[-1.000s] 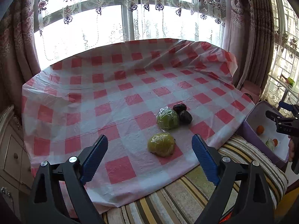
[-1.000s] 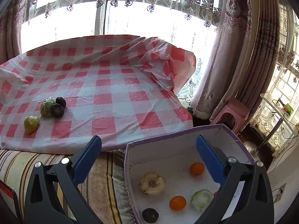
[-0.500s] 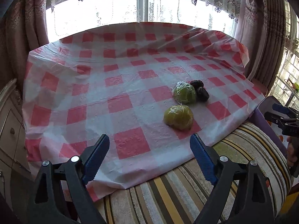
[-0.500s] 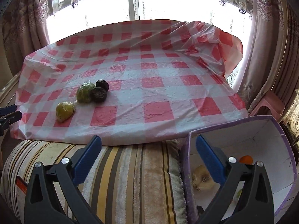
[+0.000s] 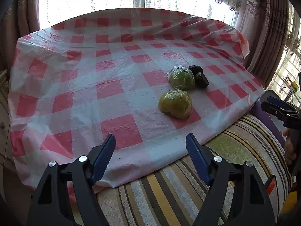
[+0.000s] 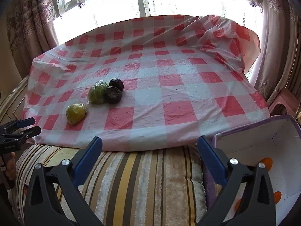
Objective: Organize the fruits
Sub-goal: 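Move both open grippers back over the remaining fruit on the table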
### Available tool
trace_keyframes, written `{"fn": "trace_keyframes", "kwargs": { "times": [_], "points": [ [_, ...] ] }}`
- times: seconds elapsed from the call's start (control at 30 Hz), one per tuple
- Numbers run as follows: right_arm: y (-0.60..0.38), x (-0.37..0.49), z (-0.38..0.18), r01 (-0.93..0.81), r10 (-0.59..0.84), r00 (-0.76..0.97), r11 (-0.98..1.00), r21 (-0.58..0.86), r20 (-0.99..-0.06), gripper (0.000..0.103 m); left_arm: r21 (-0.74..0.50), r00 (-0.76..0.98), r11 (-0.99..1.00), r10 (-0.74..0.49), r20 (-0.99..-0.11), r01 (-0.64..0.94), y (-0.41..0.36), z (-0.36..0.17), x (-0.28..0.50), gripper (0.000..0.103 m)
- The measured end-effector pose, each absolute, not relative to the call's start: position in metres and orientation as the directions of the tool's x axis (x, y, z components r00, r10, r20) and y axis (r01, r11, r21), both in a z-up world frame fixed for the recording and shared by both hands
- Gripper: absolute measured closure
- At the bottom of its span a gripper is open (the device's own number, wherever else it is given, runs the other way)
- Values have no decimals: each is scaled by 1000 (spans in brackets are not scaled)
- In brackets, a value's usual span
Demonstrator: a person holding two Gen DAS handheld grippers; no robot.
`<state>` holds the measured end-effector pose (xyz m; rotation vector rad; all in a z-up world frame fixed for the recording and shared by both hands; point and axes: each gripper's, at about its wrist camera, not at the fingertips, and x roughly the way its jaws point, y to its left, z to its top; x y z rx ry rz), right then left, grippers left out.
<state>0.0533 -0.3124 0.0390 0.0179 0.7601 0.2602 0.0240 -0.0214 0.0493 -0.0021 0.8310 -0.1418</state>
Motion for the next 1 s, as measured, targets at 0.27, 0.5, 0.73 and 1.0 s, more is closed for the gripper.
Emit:
{"fn": "trace_keyframes", "kwargs": {
  "times": [0.27, 0.5, 0.73, 1.0],
  "points": [
    [-305, 62, 38, -242, 260, 693, 963, 123, -673, 2, -67, 651, 987, -146, -745, 145, -24, 45, 28, 31],
    [-295, 68, 39, -265, 275, 691, 957, 119, -669, 2, -78, 638, 984, -163, -753, 160, -28, 42, 37, 33],
    [-283, 74, 40, -291, 287, 689, 951, 109, -665, 2, -82, 630, 982, -172, -758, 169, -30, 41, 46, 33],
    [-270, 81, 42, -319, 304, 686, 942, 103, -661, 5, -80, 629, 980, -179, -757, 182, -34, 41, 52, 33]
  ]
}}
